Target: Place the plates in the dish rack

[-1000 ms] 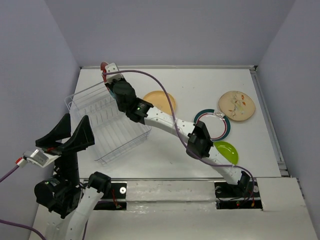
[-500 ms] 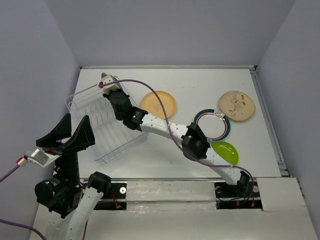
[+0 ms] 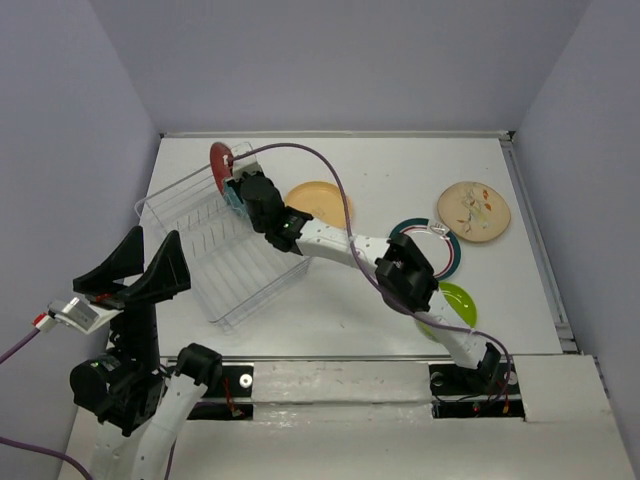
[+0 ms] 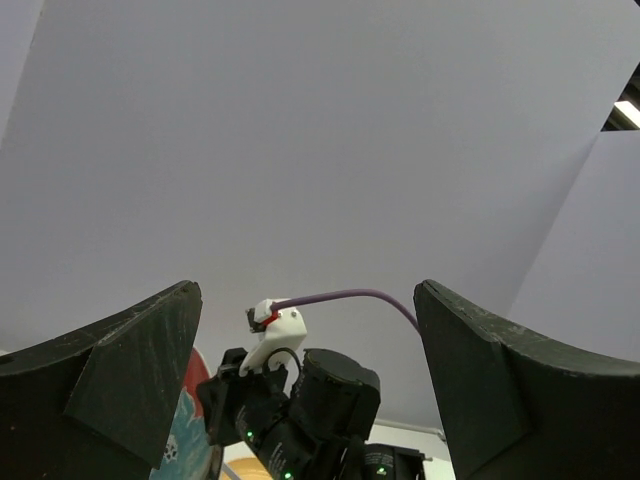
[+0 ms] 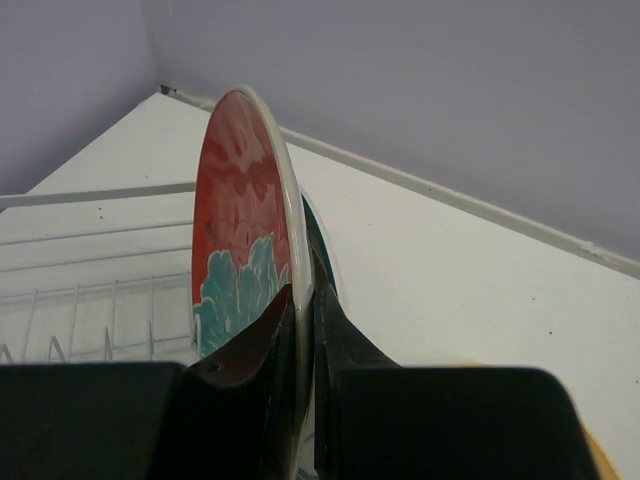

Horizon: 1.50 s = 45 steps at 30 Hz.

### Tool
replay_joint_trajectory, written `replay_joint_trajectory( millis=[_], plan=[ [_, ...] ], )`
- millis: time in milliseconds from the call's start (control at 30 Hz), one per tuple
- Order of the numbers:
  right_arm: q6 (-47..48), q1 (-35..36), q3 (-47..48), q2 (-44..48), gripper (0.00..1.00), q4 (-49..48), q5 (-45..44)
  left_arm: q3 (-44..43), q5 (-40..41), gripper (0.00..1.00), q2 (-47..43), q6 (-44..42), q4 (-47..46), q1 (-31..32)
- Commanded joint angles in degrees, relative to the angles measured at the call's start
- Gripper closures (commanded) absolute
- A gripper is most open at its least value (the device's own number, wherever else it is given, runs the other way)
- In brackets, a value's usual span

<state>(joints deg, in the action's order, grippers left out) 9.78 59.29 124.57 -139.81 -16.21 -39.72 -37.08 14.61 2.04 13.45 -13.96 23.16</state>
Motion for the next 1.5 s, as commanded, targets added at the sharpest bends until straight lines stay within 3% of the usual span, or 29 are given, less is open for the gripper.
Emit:
replay_joint_trajectory(
  millis=[0, 33, 333, 467, 567, 600, 733, 900, 967, 1000, 1033, 1100, 1167, 1233, 1333, 1400, 1467],
  plan=[
    [-6.71, -2.25, -4.25, 5.60, 0.89, 4.60, 2.81, 0.26, -0.37, 0.01, 1.12, 0.52, -3.62, -0.48],
    [-7.14, -2.25, -5.03, 6.03, 0.81, 4.61, 3.51, 0.34, -0.37, 0.01, 1.21, 0.61, -3.71, -0.48],
    [-8.46, -2.25, -10.58, 11.14, 0.55, 4.51, 6.59, 0.43, -0.90, 0.01, 1.74, 0.96, -3.71, -0.92],
    [-9.61, -2.25, -8.22, 12.98, 0.42, 10.82, 8.87, 0.52, -0.81, 0.01, 1.47, 0.96, -3.54, -1.01],
    [-13.20, -2.25, -6.19, 15.43, 0.39, 16.62, 11.85, 0.61, -0.99, 0.01, 1.47, 0.96, -3.45, -1.10],
    [-14.51, -2.25, -5.49, 16.40, 0.33, 19.00, 12.99, 0.52, -0.99, 0.01, 1.47, 0.96, -3.53, -1.01],
    [-21.01, -5.84, -9.42, 24.39, 0.29, 25.60, 26.33, 0.69, -1.25, 0.01, 1.38, 1.05, -3.36, -1.10],
    [-29.63, -16.64, -27.16, 38.63, 0.28, 25.53, 44.27, 0.87, -1.43, 0.01, 1.21, 1.05, -3.01, -0.66],
    [-31.05, -21.92, -34.79, 42.85, 0.31, 25.61, 47.19, 0.87, -1.78, 0.01, 1.38, 1.14, -3.01, -0.57],
    [-31.57, -23.67, -37.01, 43.65, 0.39, 25.79, 47.63, 0.96, -1.95, 0.01, 1.38, 1.22, -3.01, -0.57],
    [-32.97, -27.08, -38.95, 44.53, 0.64, 25.87, 49.64, 1.04, -2.04, 0.01, 1.47, 1.22, -3.01, -0.57],
    [-34.03, -30.09, -43.70, 44.71, 0.87, 25.70, 51.49, 1.05, -2.04, 0.01, 1.73, 1.23, -2.83, -0.57],
    [-35.35, -33.60, -45.55, 43.32, 0.92, 25.35, 53.16, 1.05, -2.22, 0.01, 2.44, 1.31, -2.74, -0.57],
    [-35.53, -35.02, -46.00, 41.47, 0.73, 25.52, 54.83, 0.96, -2.48, 0.01, 3.40, 1.22, -2.57, -0.57],
    [-36.14, -36.43, -45.04, 36.38, 0.31, 25.44, 55.63, 1.05, -2.83, 0.01, 4.63, 1.31, -2.39, -0.66],
    [-36.67, -37.84, -44.33, 32.34, 0.23, 25.35, 57.12, 1.05, -3.18, 0.01, 5.42, 1.49, -2.22, -0.57],
    [-37.64, -38.45, -43.28, 29.96, 0.23, 25.00, 57.30, 1.04, -3.36, 0.01, 5.95, 1.58, -2.30, -0.66]
  ],
)
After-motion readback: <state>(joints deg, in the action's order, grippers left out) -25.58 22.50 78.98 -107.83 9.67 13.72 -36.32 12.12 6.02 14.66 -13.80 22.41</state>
